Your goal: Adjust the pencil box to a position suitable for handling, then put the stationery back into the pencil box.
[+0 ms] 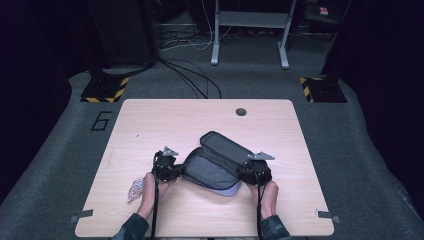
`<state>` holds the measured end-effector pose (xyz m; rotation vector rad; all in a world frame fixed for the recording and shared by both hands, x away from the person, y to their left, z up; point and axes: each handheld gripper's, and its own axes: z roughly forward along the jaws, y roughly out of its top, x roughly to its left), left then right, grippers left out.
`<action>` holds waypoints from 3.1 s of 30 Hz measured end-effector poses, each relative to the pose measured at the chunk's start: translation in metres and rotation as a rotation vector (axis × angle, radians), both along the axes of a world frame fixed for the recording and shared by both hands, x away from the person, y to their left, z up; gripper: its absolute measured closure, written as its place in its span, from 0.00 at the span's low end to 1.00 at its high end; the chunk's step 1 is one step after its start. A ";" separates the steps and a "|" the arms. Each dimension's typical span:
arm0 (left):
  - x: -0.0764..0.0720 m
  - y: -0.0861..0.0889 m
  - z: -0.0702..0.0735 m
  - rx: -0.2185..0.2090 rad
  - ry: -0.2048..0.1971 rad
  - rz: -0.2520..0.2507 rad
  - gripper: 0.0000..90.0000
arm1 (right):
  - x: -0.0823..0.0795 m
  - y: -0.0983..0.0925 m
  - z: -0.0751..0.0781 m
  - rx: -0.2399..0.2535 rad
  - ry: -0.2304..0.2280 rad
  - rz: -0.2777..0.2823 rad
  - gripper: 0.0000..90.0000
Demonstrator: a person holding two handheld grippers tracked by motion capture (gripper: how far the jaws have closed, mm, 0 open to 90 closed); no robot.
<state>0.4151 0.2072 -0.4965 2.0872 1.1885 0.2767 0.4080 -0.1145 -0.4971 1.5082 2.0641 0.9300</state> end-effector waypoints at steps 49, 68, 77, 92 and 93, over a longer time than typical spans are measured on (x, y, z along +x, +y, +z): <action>-0.078 0.093 0.009 -0.025 -0.174 0.150 0.17 | -0.022 -0.062 0.033 0.064 -0.087 0.133 0.08; -0.084 0.129 -0.029 0.049 -0.129 0.228 0.31 | -0.066 -0.139 -0.008 0.035 -0.046 -0.042 0.09; -0.081 0.128 -0.030 0.077 -0.182 0.239 0.55 | -0.072 -0.152 -0.019 0.008 -0.042 -0.080 0.09; -0.074 0.110 0.009 0.045 -0.233 0.159 0.55 | -0.068 -0.156 -0.031 -0.031 -0.020 -0.096 0.08; -0.073 0.107 0.012 0.038 -0.240 0.156 0.55 | -0.067 -0.156 -0.032 -0.039 -0.031 -0.091 0.08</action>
